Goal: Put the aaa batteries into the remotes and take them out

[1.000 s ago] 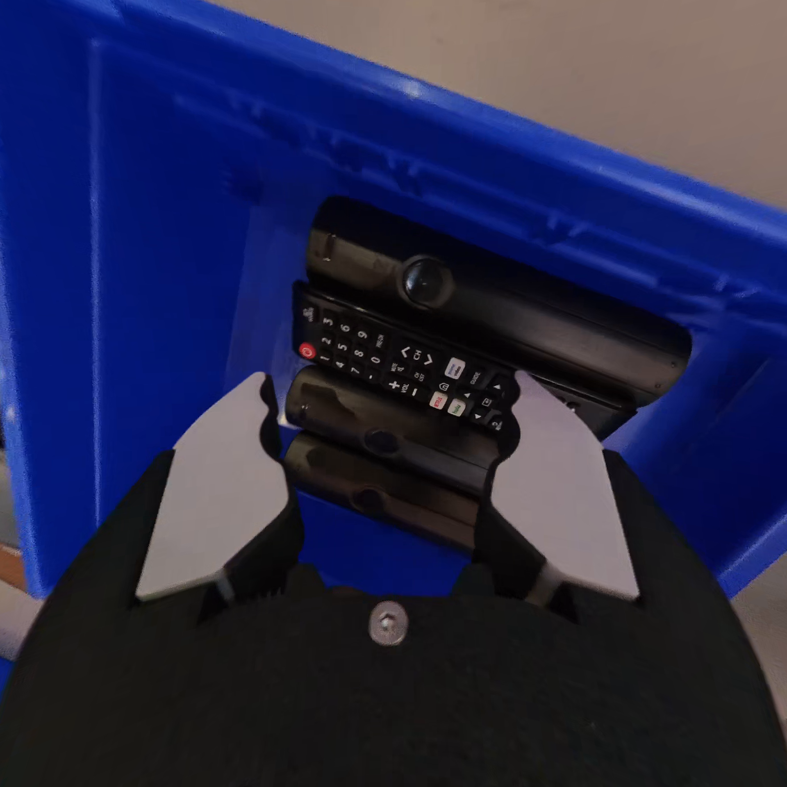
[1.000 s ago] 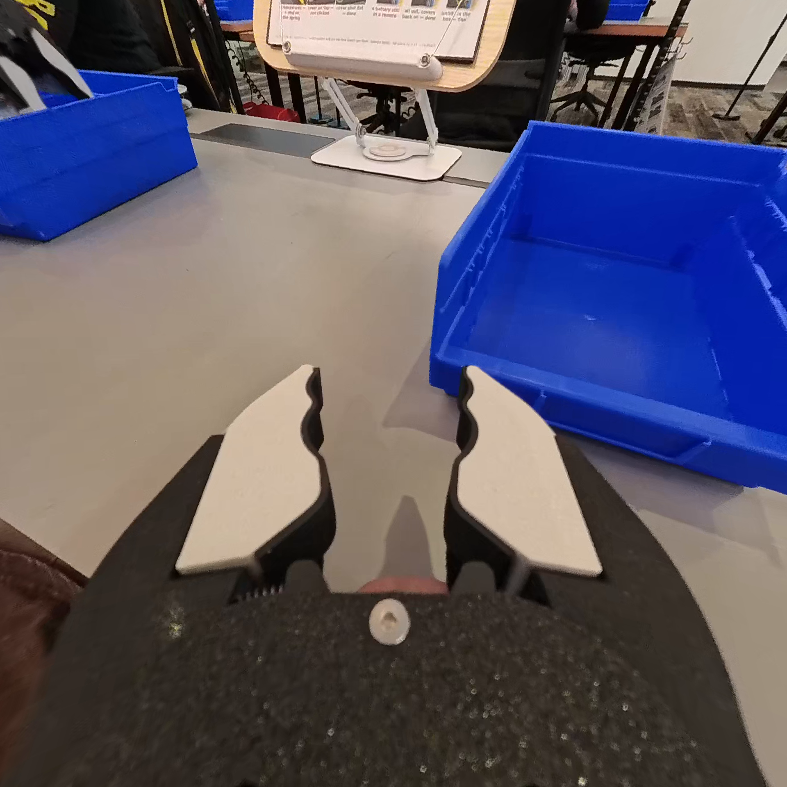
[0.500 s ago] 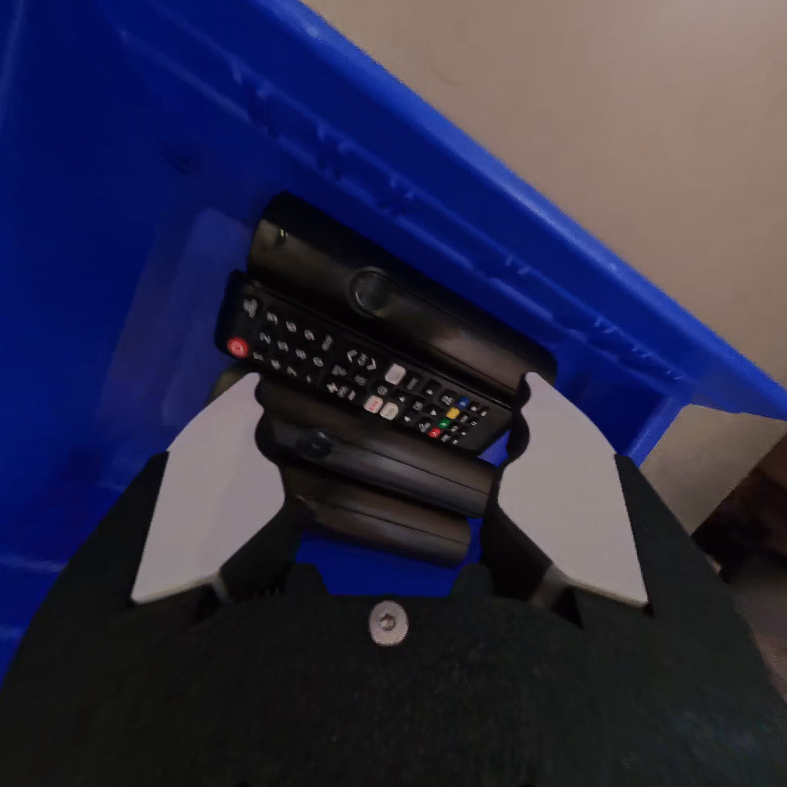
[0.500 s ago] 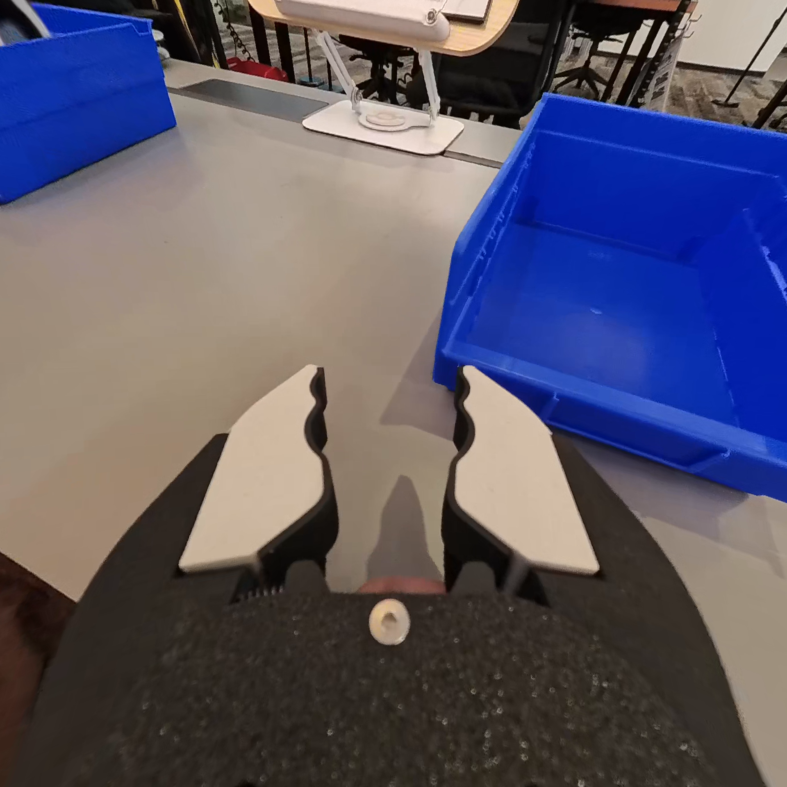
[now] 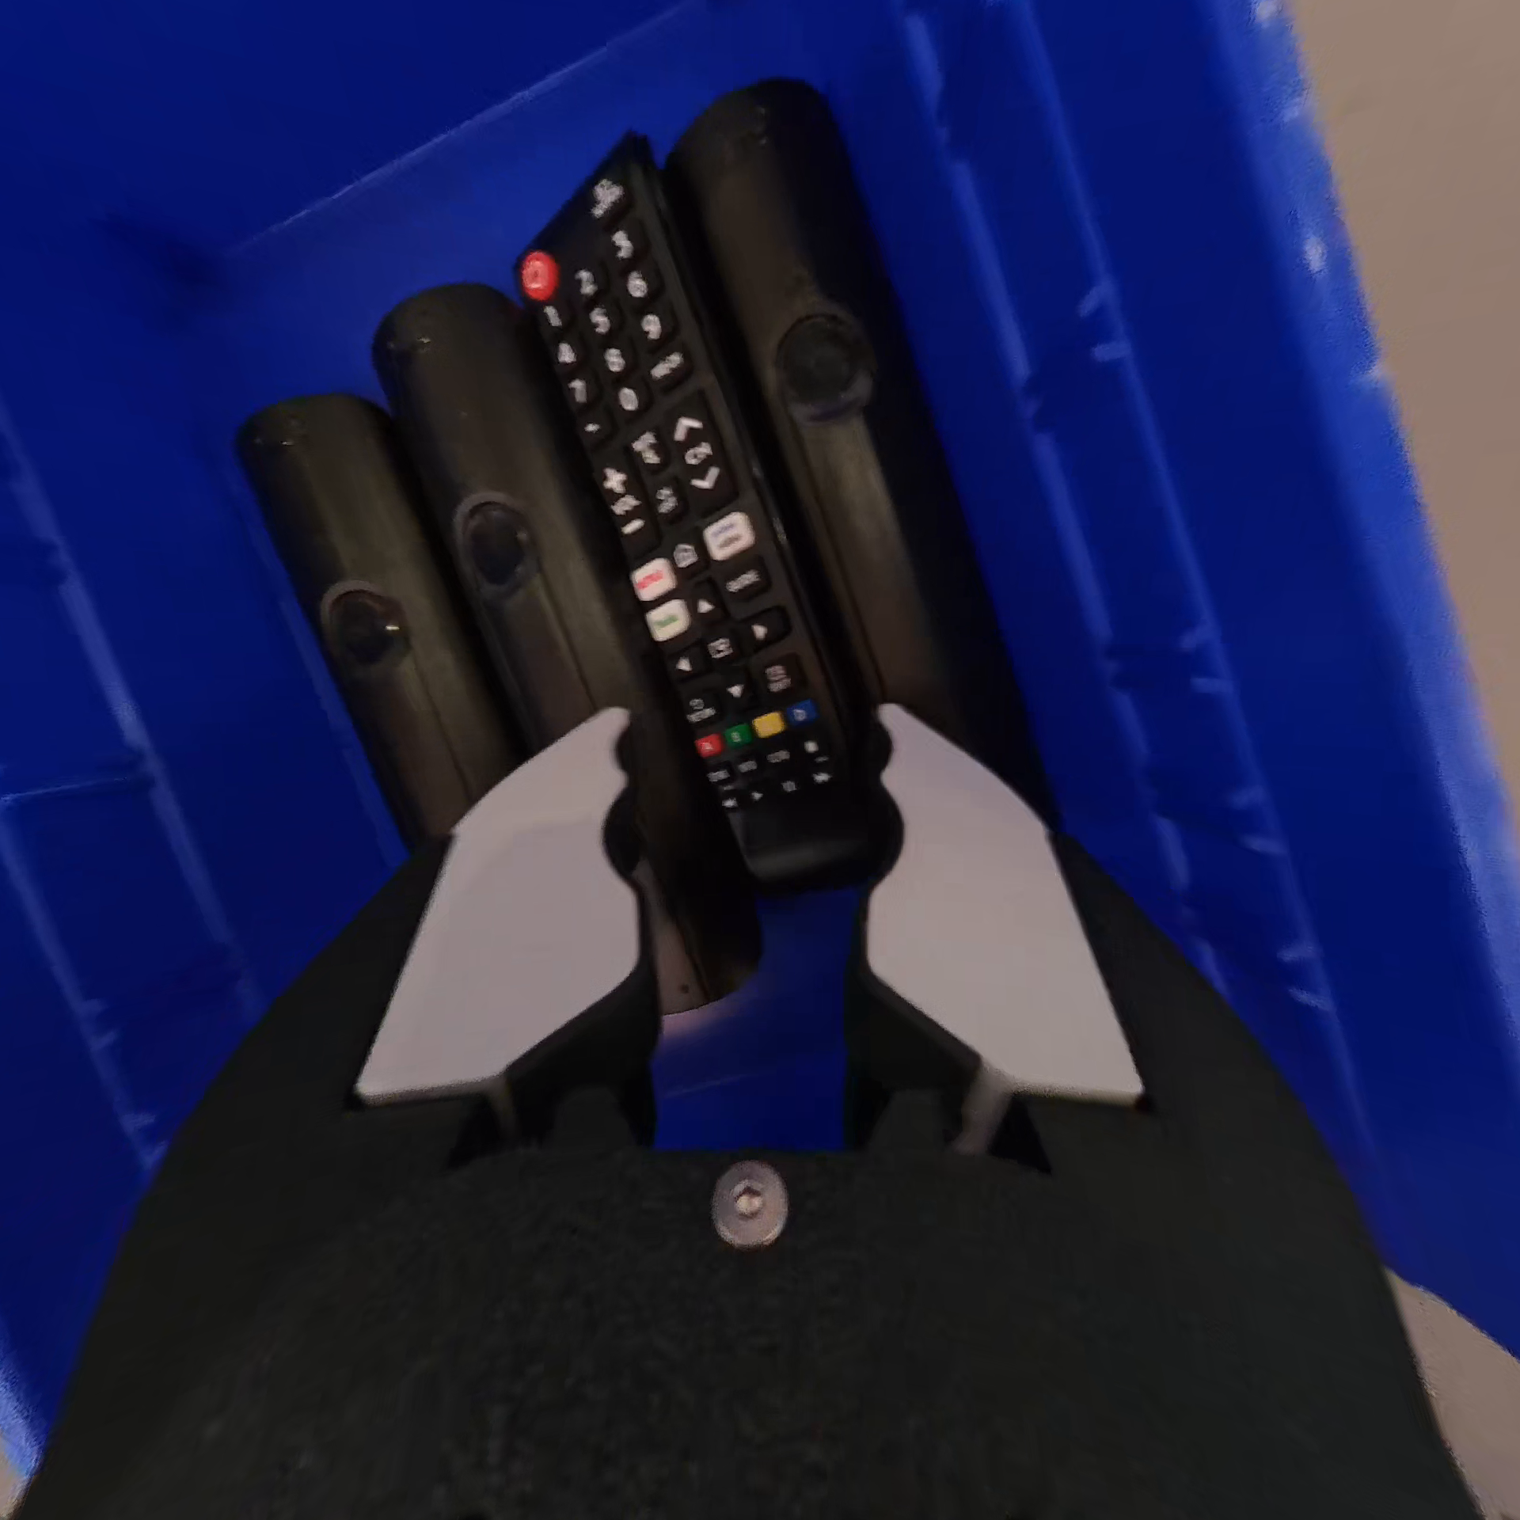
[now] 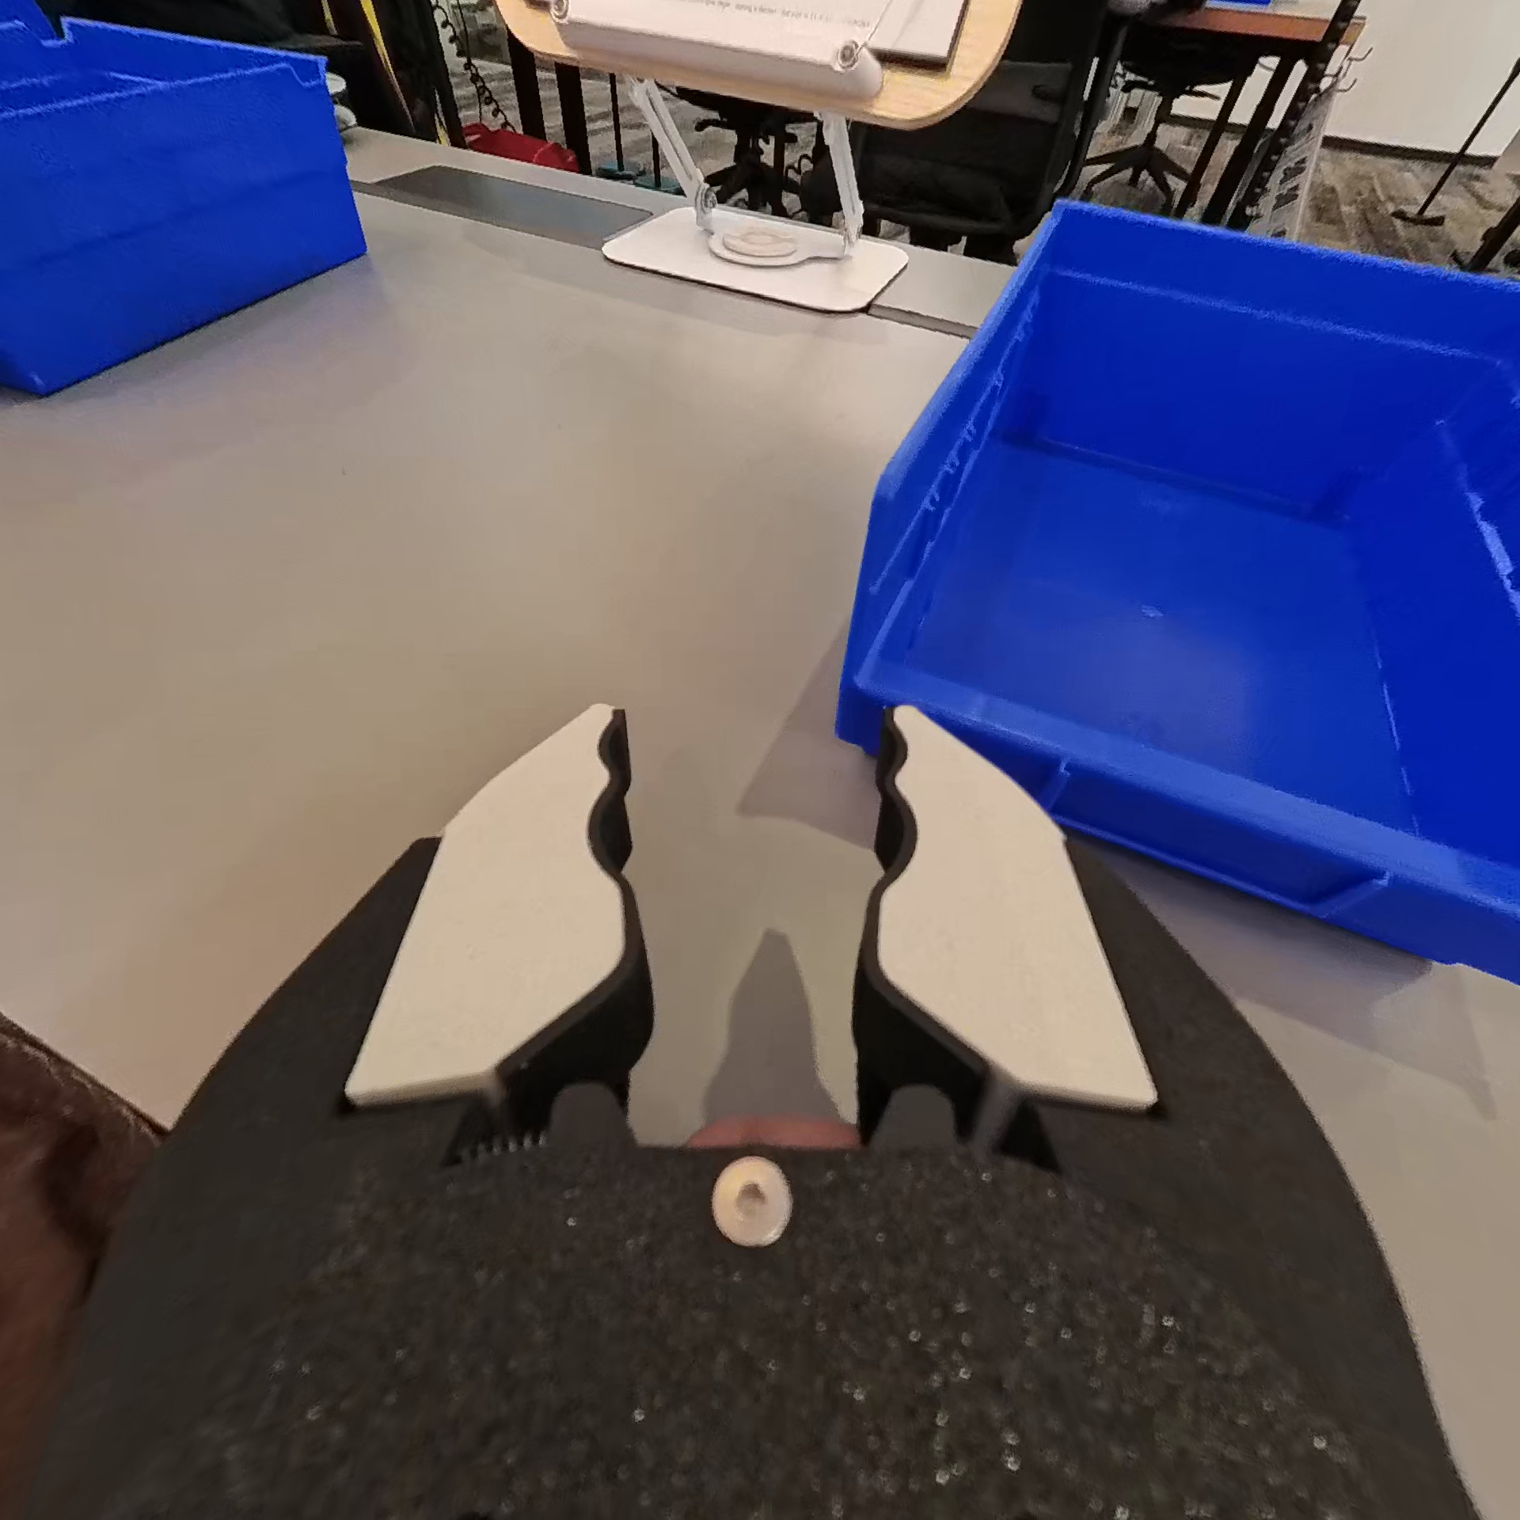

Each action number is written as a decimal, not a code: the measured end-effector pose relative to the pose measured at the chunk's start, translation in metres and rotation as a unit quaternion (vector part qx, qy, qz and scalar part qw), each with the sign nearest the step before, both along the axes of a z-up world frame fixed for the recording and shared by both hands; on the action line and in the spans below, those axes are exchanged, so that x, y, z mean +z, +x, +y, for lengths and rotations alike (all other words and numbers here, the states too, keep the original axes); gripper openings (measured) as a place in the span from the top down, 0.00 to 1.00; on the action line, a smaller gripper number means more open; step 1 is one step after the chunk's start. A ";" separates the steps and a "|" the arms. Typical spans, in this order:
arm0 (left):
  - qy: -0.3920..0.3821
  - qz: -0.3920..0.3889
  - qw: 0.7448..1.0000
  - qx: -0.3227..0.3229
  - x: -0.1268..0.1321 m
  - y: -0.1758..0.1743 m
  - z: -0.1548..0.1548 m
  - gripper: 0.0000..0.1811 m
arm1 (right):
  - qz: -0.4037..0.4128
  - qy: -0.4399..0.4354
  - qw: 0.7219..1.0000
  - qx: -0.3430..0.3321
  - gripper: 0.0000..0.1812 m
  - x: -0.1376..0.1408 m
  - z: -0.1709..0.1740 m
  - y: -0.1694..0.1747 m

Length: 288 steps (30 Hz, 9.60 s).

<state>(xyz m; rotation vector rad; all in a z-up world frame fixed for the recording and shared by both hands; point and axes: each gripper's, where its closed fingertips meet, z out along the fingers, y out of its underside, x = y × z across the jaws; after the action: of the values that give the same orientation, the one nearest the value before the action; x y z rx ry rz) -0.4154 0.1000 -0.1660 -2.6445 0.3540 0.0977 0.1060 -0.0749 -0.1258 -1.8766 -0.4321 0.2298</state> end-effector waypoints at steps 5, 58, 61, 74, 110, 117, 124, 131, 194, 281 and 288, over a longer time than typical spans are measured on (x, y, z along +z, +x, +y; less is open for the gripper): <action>-0.007 0.119 0.993 0.020 -0.007 -0.025 -0.004 0.61 | -0.017 0.008 1.000 -0.001 0.69 0.003 -0.003 0.000; 0.068 -0.208 0.976 -0.018 0.053 -0.028 -0.014 0.87 | 0.055 -0.031 0.994 0.092 0.71 0.012 -0.002 -0.058; 0.094 -0.270 0.958 -0.005 0.067 -0.027 -0.021 0.87 | 0.156 -0.088 0.969 0.170 0.70 0.025 0.004 -0.118; 0.277 -0.384 0.876 -0.091 0.151 0.098 -0.053 0.87 | 0.413 -0.220 0.832 0.299 0.56 0.102 0.113 -0.328; 0.097 -0.371 0.799 -0.463 0.131 0.240 -0.095 0.54 | 0.102 -0.145 0.838 0.516 0.72 0.084 0.077 -0.254; 0.053 -0.368 0.750 -0.547 0.129 0.263 -0.097 0.53 | 0.021 -0.180 0.791 0.584 0.72 0.067 0.068 -0.263; 0.067 -0.356 0.738 -0.569 0.121 0.273 -0.100 0.66 | -0.036 -0.199 0.764 0.613 0.72 0.049 0.064 -0.274; 0.105 -0.374 0.729 -0.563 0.127 0.272 -0.100 0.66 | -0.001 -0.175 0.769 0.615 0.72 0.054 0.064 -0.276; 0.114 -0.287 0.756 -0.577 0.083 0.280 -0.117 0.67 | 0.457 0.020 0.769 0.446 0.67 0.120 0.082 -0.233; 0.308 -0.027 0.864 -0.396 0.040 0.256 -0.078 0.78 | 0.240 -0.253 0.905 0.245 0.54 0.006 0.114 -0.235; 0.364 0.029 0.833 -0.415 0.049 0.266 -0.085 0.78 | 0.448 -0.322 0.791 0.266 0.78 0.020 0.111 -0.242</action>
<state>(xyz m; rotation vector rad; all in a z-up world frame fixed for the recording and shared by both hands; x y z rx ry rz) -0.1498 0.0147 -0.1173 -1.5655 1.1827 0.0175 -0.1365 0.0361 -0.1060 -1.9648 -0.1980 1.7556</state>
